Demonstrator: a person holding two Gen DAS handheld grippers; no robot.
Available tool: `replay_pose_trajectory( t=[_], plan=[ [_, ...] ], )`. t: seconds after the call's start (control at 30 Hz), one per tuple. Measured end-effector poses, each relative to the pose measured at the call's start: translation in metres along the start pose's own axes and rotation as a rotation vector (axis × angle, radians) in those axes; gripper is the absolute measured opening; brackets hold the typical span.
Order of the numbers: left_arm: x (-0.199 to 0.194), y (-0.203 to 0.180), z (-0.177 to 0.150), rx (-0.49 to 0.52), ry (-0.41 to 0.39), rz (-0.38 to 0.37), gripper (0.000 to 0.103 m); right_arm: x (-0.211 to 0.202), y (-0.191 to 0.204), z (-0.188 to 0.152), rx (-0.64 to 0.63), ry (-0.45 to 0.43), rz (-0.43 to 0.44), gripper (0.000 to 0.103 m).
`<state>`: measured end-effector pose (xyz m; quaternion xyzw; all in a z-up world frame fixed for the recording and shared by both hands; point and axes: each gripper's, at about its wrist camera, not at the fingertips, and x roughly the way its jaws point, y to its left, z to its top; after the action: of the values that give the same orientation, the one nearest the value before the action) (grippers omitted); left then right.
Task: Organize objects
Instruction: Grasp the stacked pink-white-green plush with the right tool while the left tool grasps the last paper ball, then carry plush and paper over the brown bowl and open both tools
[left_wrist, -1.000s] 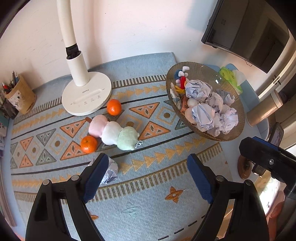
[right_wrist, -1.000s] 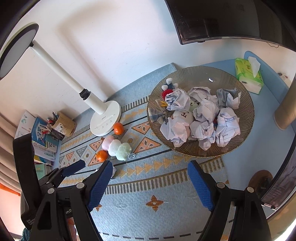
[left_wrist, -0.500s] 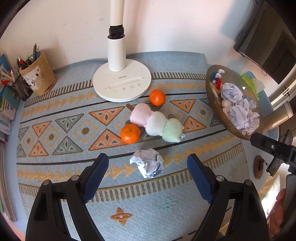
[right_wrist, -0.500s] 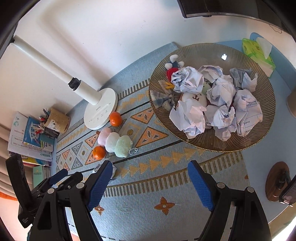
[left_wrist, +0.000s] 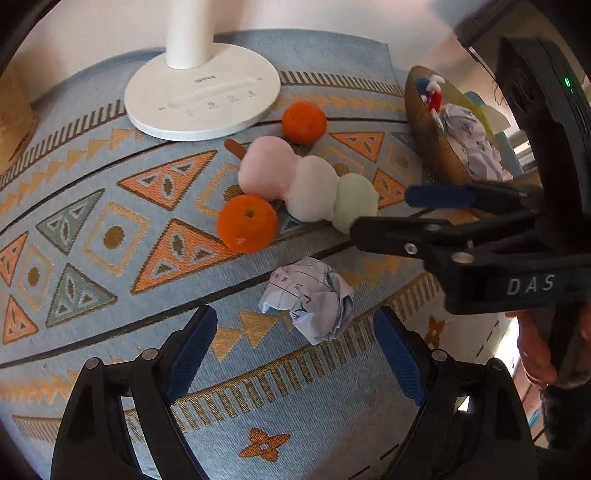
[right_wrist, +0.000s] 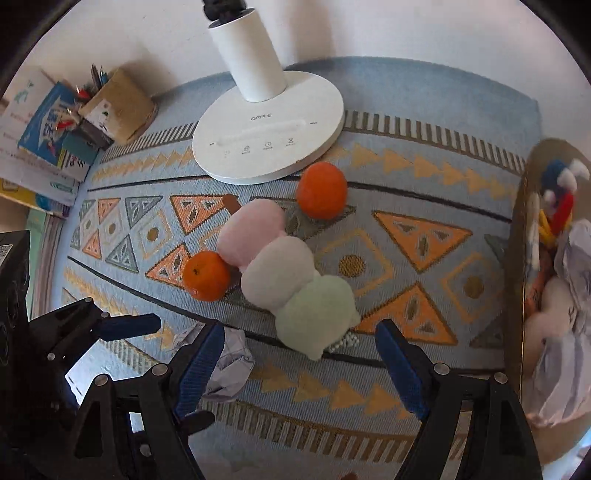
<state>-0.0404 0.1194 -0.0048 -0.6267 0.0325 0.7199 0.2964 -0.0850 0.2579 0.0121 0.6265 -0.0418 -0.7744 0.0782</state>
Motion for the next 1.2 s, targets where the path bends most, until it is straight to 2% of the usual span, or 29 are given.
replay_pose_trajectory(
  t=[0.13, 0.27, 0.33, 0.37, 0.4, 0.43, 0.53, 0.67, 0.8, 0.93, 1.03, 1.2],
  plan=[
    [0.019, -0.003, -0.002, -0.005, 0.007, -0.017, 0.086, 0.021, 0.014, 0.021, -0.133, 0.028, -0.073, 0.082],
    [0.022, -0.004, 0.001, -0.013, -0.039, -0.013, 0.082, 0.043, 0.016, 0.028, -0.15, 0.086, -0.052, 0.082],
    [0.021, -0.006, 0.001, 0.004, -0.051, 0.002, 0.067, 0.048, 0.018, 0.024, -0.16, 0.083, -0.065, 0.082],
    [0.021, -0.007, 0.001, 0.018, -0.053, -0.001, 0.064, 0.048, 0.02, 0.021, -0.175, 0.065, -0.084, 0.079],
    [0.02, -0.007, 0.001, 0.025, -0.052, -0.026, 0.053, 0.047, 0.022, 0.018, -0.185, 0.053, -0.106, 0.071],
    [0.02, -0.008, 0.0, 0.021, -0.045, -0.046, 0.048, 0.044, 0.023, 0.015, -0.187, 0.042, -0.117, 0.063],
    [0.017, -0.014, -0.004, 0.032, -0.052, -0.026, 0.045, 0.032, 0.013, 0.003, -0.121, 0.017, -0.059, 0.061],
    [0.004, -0.019, -0.008, 0.039, -0.077, -0.022, 0.045, 0.0, -0.012, -0.03, 0.013, -0.028, -0.058, 0.061],
    [-0.011, -0.024, -0.012, 0.054, -0.109, -0.001, 0.045, -0.019, -0.044, -0.073, 0.246, -0.027, -0.075, 0.061],
    [-0.016, -0.022, -0.012, 0.052, -0.115, 0.009, 0.045, -0.016, -0.073, -0.109, 0.435, 0.004, -0.034, 0.062],
    [-0.017, -0.017, -0.011, 0.065, -0.109, 0.008, 0.045, -0.014, -0.072, -0.121, 0.468, -0.002, -0.019, 0.07],
    [-0.016, -0.024, -0.011, 0.111, -0.121, 0.052, 0.045, -0.013, -0.064, -0.127, 0.45, 0.002, -0.017, 0.072]
  ],
)
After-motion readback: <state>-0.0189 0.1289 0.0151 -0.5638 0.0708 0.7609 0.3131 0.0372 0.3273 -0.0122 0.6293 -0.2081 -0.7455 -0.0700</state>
